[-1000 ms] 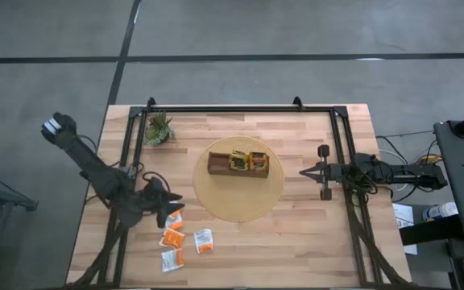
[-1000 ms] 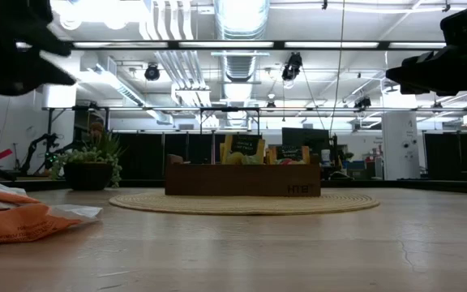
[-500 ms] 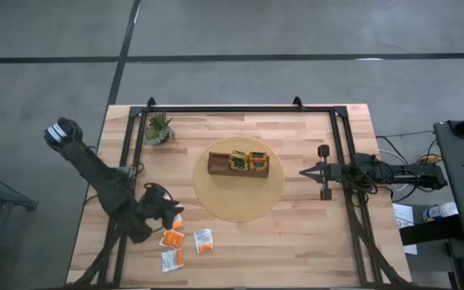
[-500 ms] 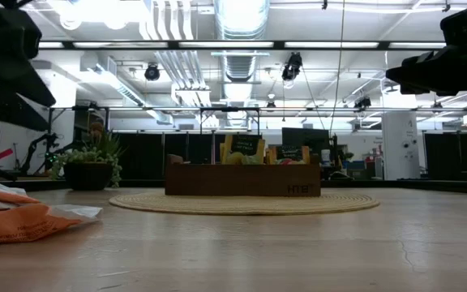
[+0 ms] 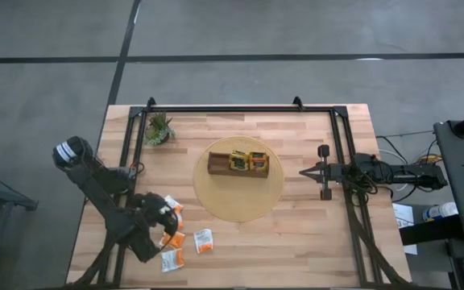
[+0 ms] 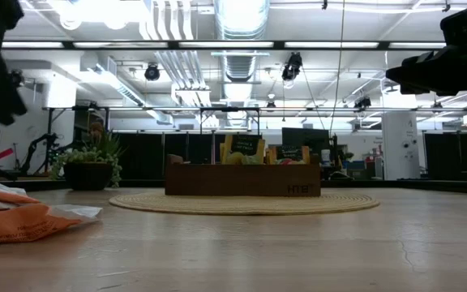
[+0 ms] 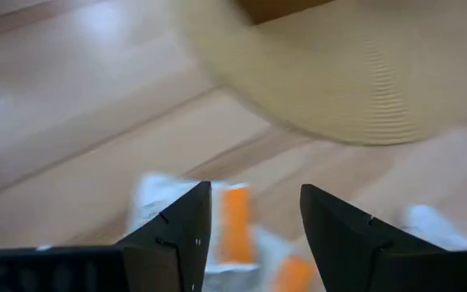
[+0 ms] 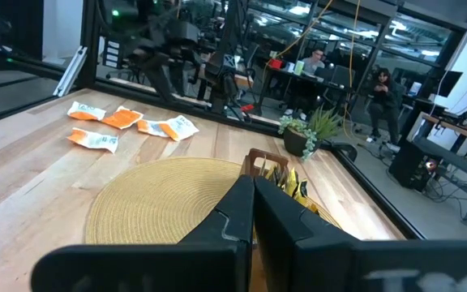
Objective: Pick & Place Tea
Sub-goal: Put the white tea bag into the left section of the wooden organizer
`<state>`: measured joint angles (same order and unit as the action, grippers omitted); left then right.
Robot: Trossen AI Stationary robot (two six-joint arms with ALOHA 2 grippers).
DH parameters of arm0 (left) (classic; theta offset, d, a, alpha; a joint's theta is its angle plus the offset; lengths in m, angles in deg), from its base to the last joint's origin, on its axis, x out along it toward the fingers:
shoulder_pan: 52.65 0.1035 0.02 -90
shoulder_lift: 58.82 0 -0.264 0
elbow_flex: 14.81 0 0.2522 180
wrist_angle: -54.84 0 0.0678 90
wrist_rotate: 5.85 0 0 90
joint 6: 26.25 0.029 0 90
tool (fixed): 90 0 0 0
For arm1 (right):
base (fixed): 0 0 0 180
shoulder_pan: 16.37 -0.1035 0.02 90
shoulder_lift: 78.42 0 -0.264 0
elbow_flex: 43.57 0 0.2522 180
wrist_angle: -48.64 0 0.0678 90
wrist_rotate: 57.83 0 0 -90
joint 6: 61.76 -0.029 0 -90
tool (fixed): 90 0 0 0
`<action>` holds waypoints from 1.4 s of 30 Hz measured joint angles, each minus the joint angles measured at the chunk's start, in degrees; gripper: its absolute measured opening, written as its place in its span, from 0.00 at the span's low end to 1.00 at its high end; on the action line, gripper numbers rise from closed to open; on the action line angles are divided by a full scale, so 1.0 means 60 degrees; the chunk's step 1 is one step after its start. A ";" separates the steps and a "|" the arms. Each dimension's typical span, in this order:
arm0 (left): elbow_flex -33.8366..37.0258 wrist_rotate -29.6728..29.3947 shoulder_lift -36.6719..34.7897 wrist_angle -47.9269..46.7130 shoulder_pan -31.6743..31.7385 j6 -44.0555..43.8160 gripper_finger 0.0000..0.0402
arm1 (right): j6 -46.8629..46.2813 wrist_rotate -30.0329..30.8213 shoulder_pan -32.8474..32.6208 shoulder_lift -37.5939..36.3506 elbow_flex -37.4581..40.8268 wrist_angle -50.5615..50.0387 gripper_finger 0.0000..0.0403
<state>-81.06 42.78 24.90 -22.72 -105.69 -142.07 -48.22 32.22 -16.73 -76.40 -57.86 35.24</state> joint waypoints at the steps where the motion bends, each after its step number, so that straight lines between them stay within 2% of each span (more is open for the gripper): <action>1: 0.0005 0.0299 0.0032 -0.0299 -0.0020 -0.0346 0.46 | -0.0004 0.0000 0.0003 0.0000 0.0000 0.0000 0.02; 3: 0.0132 0.0739 0.0085 -0.0542 -0.0121 -0.0900 0.46 | -0.0001 0.0004 0.0001 0.0002 0.0000 0.0000 0.02; 10: 0.0762 0.0850 -0.0184 -0.0424 -0.0551 -0.1904 0.46 | -0.0004 0.0000 0.0004 0.0004 -0.0004 0.0000 0.02; 16: 0.1243 0.1503 -0.0252 -0.0114 -0.0722 -0.2460 0.46 | -0.0004 0.0004 0.0001 0.0015 -0.0004 0.0000 0.02; 42: 0.2775 0.1790 -0.0800 0.1722 -0.0721 -0.2691 0.46 | -0.0004 0.0004 0.0004 0.0011 -0.0004 0.0003 0.02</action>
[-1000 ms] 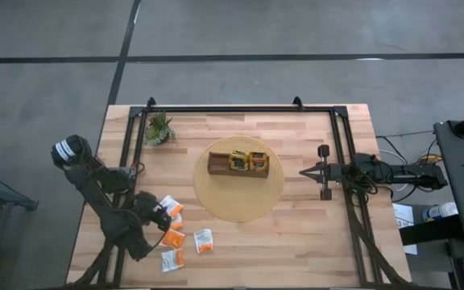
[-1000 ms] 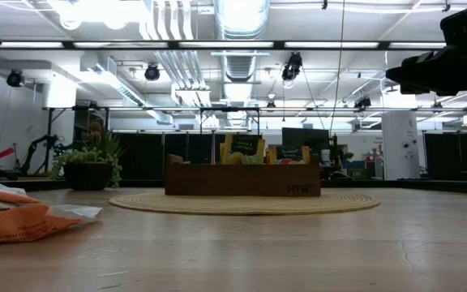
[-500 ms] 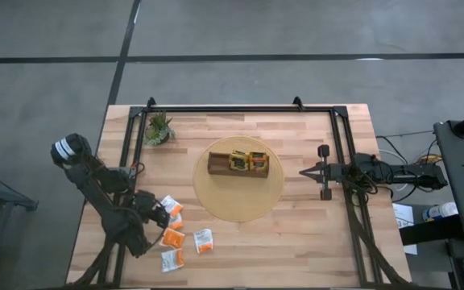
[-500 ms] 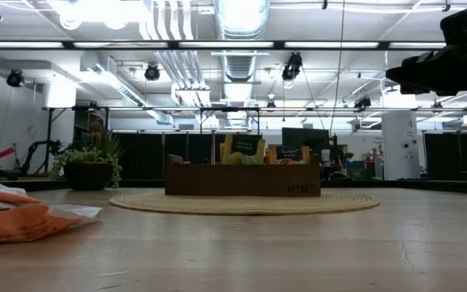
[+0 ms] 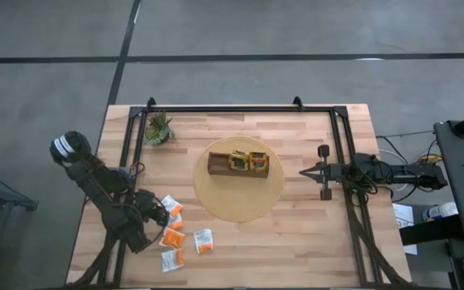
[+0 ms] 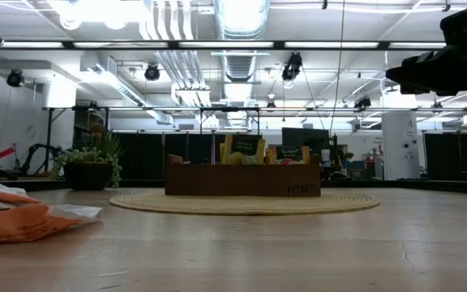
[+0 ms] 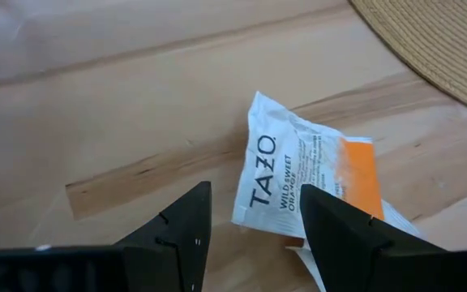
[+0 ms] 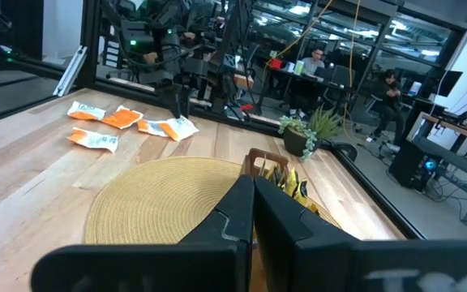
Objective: Pick & Place Tea
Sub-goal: Put the white tea bag into the left section of the wooden organizer
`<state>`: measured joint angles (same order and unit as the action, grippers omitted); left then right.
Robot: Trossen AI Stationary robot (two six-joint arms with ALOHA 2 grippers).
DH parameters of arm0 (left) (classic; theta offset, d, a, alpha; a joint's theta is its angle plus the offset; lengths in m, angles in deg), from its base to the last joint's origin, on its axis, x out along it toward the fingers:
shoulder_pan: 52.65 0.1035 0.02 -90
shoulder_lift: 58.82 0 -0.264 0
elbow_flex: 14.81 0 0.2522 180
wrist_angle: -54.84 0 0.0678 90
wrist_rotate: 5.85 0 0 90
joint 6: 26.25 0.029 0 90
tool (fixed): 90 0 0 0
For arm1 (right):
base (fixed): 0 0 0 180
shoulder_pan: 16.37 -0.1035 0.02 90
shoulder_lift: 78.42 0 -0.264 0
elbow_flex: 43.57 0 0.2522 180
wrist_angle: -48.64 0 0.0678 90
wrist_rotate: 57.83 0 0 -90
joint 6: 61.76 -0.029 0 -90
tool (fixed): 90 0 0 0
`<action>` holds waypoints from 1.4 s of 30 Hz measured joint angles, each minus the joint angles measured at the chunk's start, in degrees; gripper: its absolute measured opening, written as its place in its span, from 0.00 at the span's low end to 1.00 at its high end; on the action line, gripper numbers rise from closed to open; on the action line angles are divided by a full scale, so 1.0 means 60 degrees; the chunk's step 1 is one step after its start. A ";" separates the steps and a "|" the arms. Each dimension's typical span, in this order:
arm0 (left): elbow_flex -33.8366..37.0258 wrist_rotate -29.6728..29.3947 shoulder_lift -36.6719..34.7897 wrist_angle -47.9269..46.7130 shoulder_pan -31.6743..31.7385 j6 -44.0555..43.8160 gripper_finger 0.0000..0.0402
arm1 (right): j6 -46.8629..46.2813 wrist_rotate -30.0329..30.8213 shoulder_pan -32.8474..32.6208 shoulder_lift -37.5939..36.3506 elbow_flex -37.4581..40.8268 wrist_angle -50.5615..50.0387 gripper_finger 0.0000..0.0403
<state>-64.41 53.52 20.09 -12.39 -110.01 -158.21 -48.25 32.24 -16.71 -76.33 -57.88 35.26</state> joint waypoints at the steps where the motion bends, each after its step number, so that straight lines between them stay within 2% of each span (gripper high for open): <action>1: 0.0004 0.0000 0.0000 0.0009 0.0000 0.0000 0.46 | 0.0000 0.0000 0.0000 0.0000 0.0000 -0.0003 0.02; 19: 0.0070 -0.0094 0.0003 0.0332 0.0047 0.0014 0.43 | 0.0000 0.0000 0.0000 0.0000 0.0000 0.0001 0.02; 23: 0.0070 -0.0149 0.0003 0.0346 0.0047 0.0014 0.34 | 0.0000 0.0000 0.0000 0.0000 0.0000 -0.0002 0.02; 32: 0.0070 -0.0160 0.0007 0.0346 0.0047 0.0154 0.03 | 0.0000 0.0000 0.0000 0.0000 0.0000 -0.0001 0.02; 42: 0.0070 -0.0439 0.0007 0.0345 0.0086 0.0543 0.00 | 0.0000 0.0000 0.0000 0.0000 0.0000 -0.0003 0.02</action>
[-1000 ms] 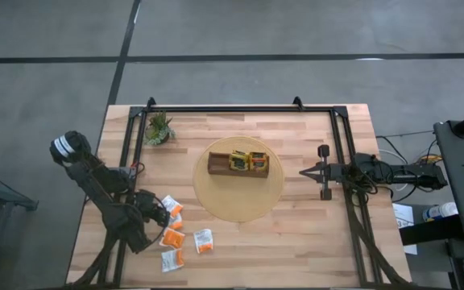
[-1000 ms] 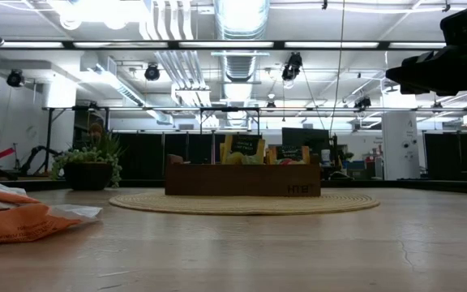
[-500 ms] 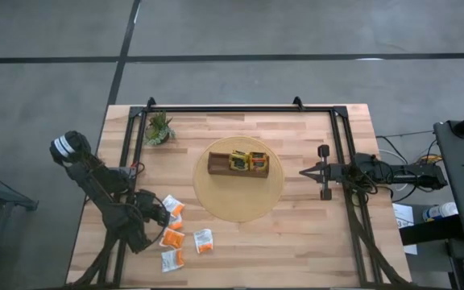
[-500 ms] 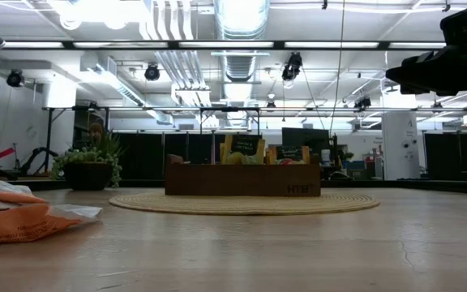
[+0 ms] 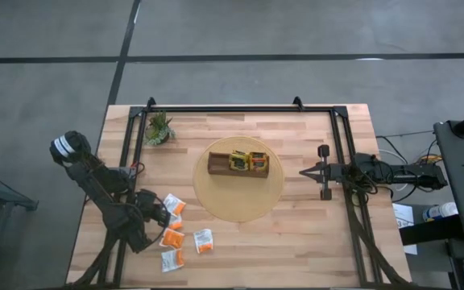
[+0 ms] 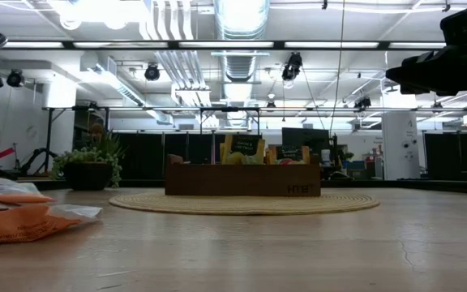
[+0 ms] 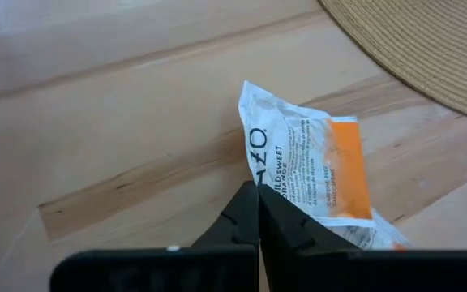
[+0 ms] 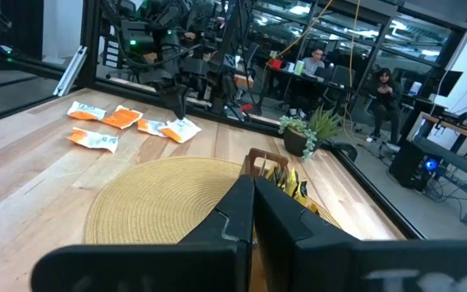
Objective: Pick & Place Tea
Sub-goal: Put the white tea bag into the left section of the wooden organizer
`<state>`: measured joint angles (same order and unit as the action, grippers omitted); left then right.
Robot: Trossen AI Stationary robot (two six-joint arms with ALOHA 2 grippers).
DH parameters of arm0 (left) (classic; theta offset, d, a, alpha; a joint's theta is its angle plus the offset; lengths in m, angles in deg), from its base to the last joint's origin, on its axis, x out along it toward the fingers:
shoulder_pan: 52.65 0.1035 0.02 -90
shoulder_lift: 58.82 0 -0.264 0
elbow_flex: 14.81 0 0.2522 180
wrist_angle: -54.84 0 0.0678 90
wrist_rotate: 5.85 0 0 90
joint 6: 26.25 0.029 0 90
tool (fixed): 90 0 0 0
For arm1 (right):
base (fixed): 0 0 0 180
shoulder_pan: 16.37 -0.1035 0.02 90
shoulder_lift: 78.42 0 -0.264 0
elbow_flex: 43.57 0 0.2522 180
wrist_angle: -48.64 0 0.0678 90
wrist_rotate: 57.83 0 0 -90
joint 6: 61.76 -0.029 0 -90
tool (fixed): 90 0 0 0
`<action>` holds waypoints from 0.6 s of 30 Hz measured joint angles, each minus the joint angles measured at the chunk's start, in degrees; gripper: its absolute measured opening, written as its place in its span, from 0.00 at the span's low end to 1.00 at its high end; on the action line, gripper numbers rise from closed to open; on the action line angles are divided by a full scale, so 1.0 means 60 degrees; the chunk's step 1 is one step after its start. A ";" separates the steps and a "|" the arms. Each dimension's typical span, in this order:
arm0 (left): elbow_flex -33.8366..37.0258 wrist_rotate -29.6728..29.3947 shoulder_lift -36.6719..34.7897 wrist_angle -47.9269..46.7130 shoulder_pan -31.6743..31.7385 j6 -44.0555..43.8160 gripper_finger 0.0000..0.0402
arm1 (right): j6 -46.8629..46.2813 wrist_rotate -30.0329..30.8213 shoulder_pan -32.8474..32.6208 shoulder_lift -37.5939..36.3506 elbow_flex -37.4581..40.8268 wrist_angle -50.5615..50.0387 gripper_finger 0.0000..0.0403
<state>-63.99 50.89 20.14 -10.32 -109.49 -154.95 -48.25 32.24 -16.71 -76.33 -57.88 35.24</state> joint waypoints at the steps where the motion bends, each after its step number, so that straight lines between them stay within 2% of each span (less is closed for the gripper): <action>1: 0.0000 -0.0005 0.0000 -0.0002 0.0020 0.0075 0.00 | 0.0000 0.0000 0.0000 0.0000 0.0000 0.0003 0.02; 6: -0.0199 -0.0101 0.0000 -0.0114 0.0198 0.1123 0.00 | 0.0000 0.0000 0.0000 -0.0004 0.0000 0.0000 0.02; 12: -0.0835 -0.1404 0.0000 -0.0192 0.0555 0.2933 0.00 | 0.0000 -0.0003 -0.0003 -0.0004 0.0000 0.0004 0.02; 18: -0.1527 -0.1892 0.0000 -0.0210 0.1276 0.4874 0.00 | 0.0000 -0.0004 0.0000 -0.0004 0.0000 0.0000 0.02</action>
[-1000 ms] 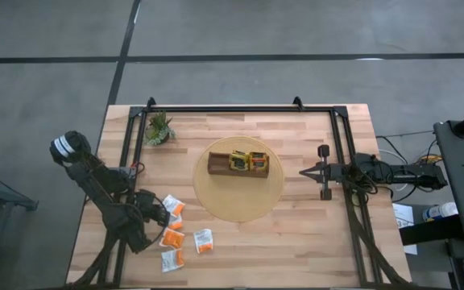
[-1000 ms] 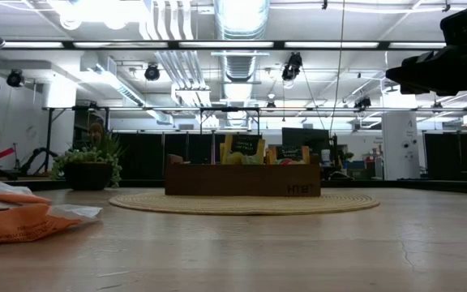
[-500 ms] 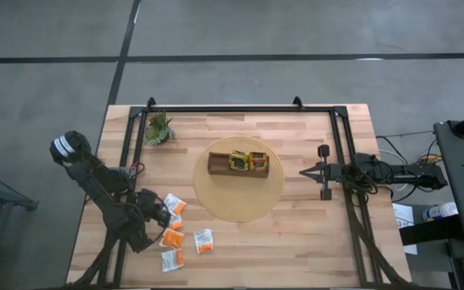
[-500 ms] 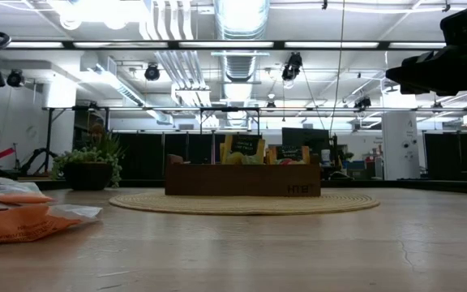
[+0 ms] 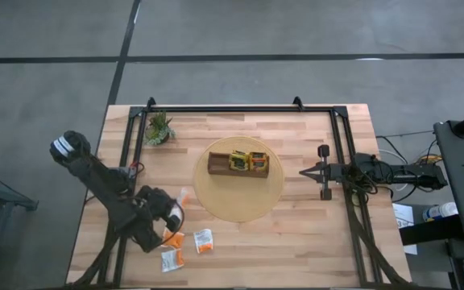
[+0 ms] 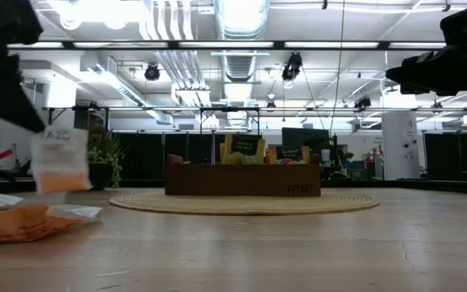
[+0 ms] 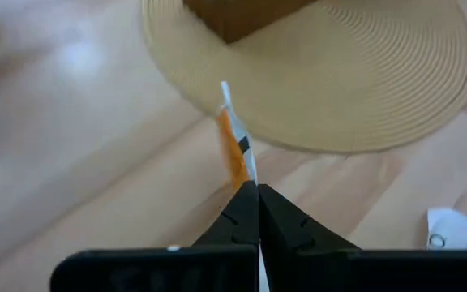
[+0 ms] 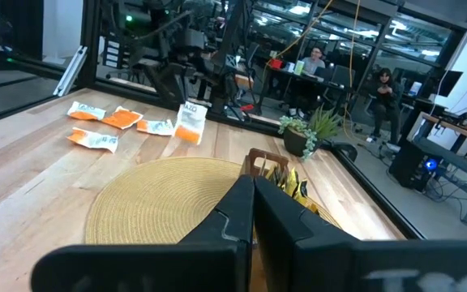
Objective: Pick & Place Tea
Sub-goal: Put the white tea bag into the left section of the wooden organizer
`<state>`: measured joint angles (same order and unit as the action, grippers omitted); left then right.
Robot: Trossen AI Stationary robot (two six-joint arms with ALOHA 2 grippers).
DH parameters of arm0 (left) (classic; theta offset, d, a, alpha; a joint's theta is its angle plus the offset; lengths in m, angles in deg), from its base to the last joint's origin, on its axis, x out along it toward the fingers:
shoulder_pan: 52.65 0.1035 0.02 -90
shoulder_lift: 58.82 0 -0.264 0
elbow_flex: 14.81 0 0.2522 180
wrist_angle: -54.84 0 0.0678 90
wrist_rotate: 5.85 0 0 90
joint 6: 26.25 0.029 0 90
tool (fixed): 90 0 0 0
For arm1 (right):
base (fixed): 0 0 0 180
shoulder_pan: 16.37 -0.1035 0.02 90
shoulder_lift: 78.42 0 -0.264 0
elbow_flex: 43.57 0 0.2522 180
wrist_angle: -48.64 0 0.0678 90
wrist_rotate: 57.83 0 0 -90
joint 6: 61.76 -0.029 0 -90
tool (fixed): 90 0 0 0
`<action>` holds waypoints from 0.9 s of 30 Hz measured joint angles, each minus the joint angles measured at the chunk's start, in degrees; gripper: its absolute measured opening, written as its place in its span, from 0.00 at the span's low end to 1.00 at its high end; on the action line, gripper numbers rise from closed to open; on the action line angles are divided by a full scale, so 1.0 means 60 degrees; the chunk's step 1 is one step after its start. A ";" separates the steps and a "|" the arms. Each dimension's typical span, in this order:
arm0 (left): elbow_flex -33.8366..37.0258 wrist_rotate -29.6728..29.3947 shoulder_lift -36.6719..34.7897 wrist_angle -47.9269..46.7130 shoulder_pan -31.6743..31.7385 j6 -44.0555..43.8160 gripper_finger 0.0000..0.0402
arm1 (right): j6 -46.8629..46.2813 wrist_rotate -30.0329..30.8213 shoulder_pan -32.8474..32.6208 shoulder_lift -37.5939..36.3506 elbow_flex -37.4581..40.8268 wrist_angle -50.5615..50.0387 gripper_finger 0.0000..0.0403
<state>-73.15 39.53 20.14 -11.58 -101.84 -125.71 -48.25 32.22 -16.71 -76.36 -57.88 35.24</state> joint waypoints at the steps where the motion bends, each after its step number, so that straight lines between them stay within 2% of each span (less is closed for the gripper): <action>1: -0.0084 -0.0107 -0.0003 -0.0007 0.0127 0.0319 0.00 | 0.0000 0.0003 0.0000 0.0000 0.0000 0.0000 0.02; 17: -0.1345 -0.0693 -0.0003 0.0084 0.2064 0.5912 0.00 | 0.0000 0.0001 -0.0001 0.0000 0.0000 0.0002 0.02; 23: -0.1613 -0.1091 -0.0007 0.1375 0.2559 0.8854 0.00 | 0.0000 0.0001 -0.0001 0.0000 0.0000 0.0001 0.02; 27: -0.1602 -0.1001 -0.0007 0.2416 0.3047 1.0752 0.00 | 0.0000 0.0002 -0.0002 0.0000 0.0000 0.0004 0.02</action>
<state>-82.76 33.53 20.09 2.91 -83.56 -61.19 -48.25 32.23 -16.72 -76.36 -57.88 35.26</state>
